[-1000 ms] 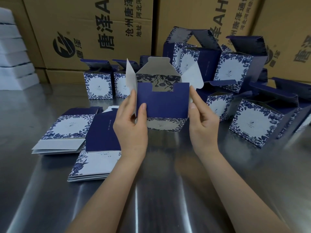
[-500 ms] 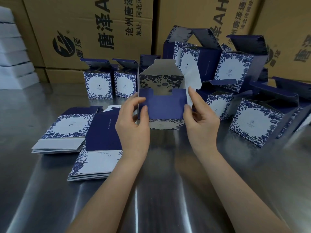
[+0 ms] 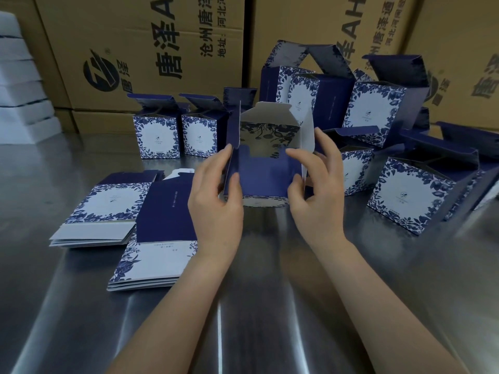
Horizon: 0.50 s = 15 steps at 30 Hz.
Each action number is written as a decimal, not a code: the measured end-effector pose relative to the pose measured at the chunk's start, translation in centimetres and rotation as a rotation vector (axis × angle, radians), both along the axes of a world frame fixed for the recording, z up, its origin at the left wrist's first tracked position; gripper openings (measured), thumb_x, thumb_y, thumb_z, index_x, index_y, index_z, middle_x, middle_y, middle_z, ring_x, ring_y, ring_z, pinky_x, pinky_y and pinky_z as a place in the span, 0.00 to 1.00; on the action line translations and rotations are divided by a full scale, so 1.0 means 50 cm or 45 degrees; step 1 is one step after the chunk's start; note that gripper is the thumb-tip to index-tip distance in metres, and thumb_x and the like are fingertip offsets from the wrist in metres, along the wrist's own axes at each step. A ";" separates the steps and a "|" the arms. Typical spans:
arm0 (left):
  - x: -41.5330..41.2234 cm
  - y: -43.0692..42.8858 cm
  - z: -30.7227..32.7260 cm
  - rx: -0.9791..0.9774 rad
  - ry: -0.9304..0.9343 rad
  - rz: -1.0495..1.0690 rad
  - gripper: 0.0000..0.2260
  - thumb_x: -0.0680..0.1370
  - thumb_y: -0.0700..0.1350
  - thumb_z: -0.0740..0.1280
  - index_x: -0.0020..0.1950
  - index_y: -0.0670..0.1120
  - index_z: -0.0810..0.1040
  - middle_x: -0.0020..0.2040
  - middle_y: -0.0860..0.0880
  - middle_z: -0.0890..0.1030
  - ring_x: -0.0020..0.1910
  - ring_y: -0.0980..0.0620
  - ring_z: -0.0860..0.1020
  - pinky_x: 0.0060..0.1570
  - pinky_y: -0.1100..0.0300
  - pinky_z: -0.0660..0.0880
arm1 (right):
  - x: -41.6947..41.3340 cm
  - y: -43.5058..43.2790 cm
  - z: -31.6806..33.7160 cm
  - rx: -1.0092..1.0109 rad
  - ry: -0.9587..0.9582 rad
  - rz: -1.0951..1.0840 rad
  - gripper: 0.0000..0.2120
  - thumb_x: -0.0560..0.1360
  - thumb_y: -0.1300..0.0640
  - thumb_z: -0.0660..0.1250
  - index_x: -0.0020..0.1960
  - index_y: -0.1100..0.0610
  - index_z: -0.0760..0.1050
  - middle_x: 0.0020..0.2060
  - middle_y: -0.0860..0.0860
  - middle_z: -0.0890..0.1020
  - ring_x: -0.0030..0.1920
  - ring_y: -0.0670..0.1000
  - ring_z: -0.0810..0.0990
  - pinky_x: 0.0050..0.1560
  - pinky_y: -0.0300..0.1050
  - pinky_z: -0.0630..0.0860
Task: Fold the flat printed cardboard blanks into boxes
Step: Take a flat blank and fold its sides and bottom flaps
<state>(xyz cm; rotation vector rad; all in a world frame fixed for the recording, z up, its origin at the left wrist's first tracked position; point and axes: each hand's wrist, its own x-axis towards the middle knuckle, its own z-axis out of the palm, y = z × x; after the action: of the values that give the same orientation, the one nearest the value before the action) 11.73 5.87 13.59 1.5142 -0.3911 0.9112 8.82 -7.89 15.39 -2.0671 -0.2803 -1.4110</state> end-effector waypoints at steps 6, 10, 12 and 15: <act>-0.002 -0.010 -0.013 0.134 -0.120 0.019 0.19 0.77 0.31 0.66 0.66 0.45 0.78 0.62 0.44 0.78 0.61 0.53 0.76 0.60 0.66 0.73 | -0.004 0.003 0.005 -0.023 0.064 -0.029 0.22 0.75 0.69 0.63 0.69 0.60 0.73 0.74 0.62 0.63 0.74 0.55 0.61 0.74 0.47 0.61; -0.003 -0.016 -0.022 0.214 -0.176 0.013 0.18 0.77 0.29 0.66 0.64 0.43 0.79 0.62 0.41 0.77 0.60 0.52 0.76 0.61 0.72 0.69 | -0.003 -0.002 0.010 0.018 0.042 -0.114 0.20 0.77 0.63 0.61 0.69 0.58 0.72 0.71 0.59 0.65 0.66 0.51 0.64 0.70 0.50 0.63; -0.001 -0.017 -0.026 0.240 -0.184 0.002 0.17 0.77 0.29 0.66 0.63 0.43 0.80 0.63 0.40 0.77 0.61 0.48 0.77 0.63 0.65 0.72 | -0.002 -0.006 0.012 0.035 0.038 -0.129 0.20 0.77 0.62 0.60 0.69 0.59 0.72 0.70 0.59 0.67 0.65 0.47 0.62 0.69 0.49 0.62; 0.002 -0.019 -0.033 0.258 -0.185 -0.028 0.16 0.77 0.29 0.65 0.62 0.42 0.81 0.64 0.40 0.76 0.62 0.45 0.77 0.60 0.49 0.77 | -0.001 -0.010 0.013 0.068 0.047 -0.135 0.20 0.78 0.62 0.59 0.69 0.58 0.72 0.68 0.58 0.68 0.64 0.46 0.62 0.68 0.43 0.60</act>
<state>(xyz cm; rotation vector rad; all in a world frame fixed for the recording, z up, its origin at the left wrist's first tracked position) 11.81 4.94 11.92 1.6281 -0.6199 0.9911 8.75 -8.39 16.06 -2.0881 -0.1178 -1.4253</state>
